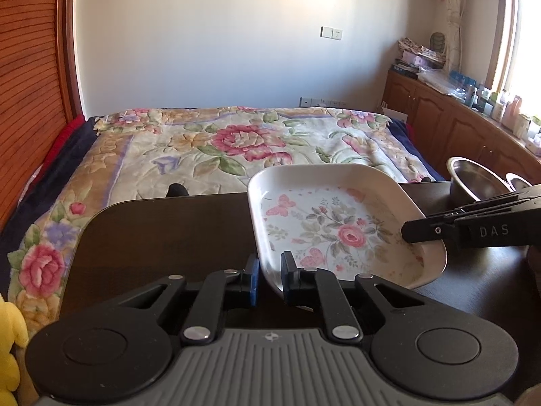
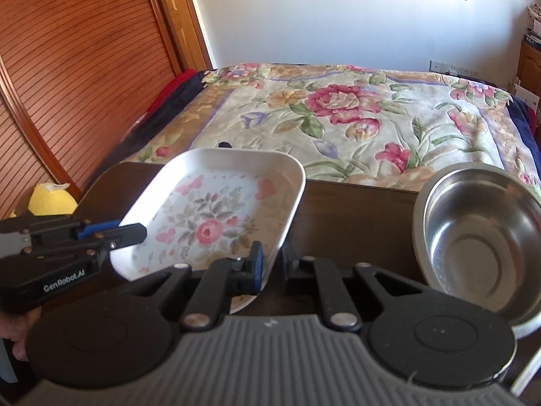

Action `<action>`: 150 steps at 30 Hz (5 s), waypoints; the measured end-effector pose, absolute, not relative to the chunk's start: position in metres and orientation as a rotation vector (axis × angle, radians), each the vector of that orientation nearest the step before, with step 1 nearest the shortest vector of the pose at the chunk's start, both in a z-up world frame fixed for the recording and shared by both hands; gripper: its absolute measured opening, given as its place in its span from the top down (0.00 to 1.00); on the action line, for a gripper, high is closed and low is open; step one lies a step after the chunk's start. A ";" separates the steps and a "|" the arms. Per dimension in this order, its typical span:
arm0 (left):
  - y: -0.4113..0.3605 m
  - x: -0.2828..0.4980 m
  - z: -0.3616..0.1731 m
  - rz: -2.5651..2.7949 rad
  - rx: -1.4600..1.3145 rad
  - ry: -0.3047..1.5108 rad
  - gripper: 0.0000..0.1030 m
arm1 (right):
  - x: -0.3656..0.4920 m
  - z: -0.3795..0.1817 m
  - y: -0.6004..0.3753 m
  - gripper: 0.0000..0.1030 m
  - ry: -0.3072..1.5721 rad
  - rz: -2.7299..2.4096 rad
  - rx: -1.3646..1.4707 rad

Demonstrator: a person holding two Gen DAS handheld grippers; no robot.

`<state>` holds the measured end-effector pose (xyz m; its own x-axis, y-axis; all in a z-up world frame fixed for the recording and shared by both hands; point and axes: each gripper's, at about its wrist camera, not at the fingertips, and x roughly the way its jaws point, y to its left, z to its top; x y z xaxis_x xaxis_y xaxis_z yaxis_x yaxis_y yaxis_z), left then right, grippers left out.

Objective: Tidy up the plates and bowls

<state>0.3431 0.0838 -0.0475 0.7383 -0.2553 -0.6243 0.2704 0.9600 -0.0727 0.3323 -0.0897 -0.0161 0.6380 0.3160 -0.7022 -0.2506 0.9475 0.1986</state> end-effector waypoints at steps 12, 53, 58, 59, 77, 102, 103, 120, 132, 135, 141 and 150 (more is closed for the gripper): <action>0.081 0.289 -0.008 -0.296 0.018 0.623 0.85 | 0.289 0.015 -0.105 0.88 0.740 0.366 0.103; 0.050 0.118 0.015 -0.383 0.018 0.509 0.85 | 0.138 0.025 -0.178 0.88 0.546 0.412 0.189; 0.050 0.107 0.001 -0.378 0.008 0.519 0.85 | 0.127 0.006 -0.182 0.87 0.551 0.422 0.246; 0.050 0.106 -0.001 -0.376 0.008 0.520 0.85 | 0.125 0.003 -0.182 0.88 0.550 0.425 0.251; 0.061 0.080 -0.022 -0.348 -0.035 0.547 0.85 | 0.095 -0.033 -0.174 0.88 0.484 0.442 0.308; 0.064 0.073 -0.049 -0.322 -0.047 0.596 0.86 | 0.082 -0.049 -0.164 0.87 0.471 0.411 0.270; 0.064 0.073 -0.049 -0.321 -0.046 0.597 0.86 | 0.083 -0.049 -0.163 0.87 0.472 0.410 0.268; 0.061 0.078 -0.050 -0.301 -0.032 0.591 0.86 | 0.081 -0.047 -0.153 0.84 0.476 0.410 0.221; 0.062 0.077 -0.050 -0.290 -0.040 0.582 0.85 | 0.080 -0.046 -0.152 0.81 0.470 0.417 0.205; 0.062 0.077 -0.049 -0.287 -0.041 0.579 0.85 | 0.079 -0.045 -0.151 0.81 0.467 0.415 0.198; 0.064 0.072 -0.042 -0.265 -0.037 0.542 0.85 | 0.076 -0.044 -0.146 0.81 0.456 0.418 0.164; 0.061 0.070 -0.041 -0.270 -0.024 0.529 0.85 | 0.075 -0.042 -0.150 0.81 0.442 0.407 0.167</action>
<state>0.0702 0.0606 -0.0408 0.8287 -0.2605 -0.4954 0.2480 0.9644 -0.0922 0.0749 -0.1498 -0.0416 0.8252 0.4169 -0.3811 -0.3453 0.9063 0.2437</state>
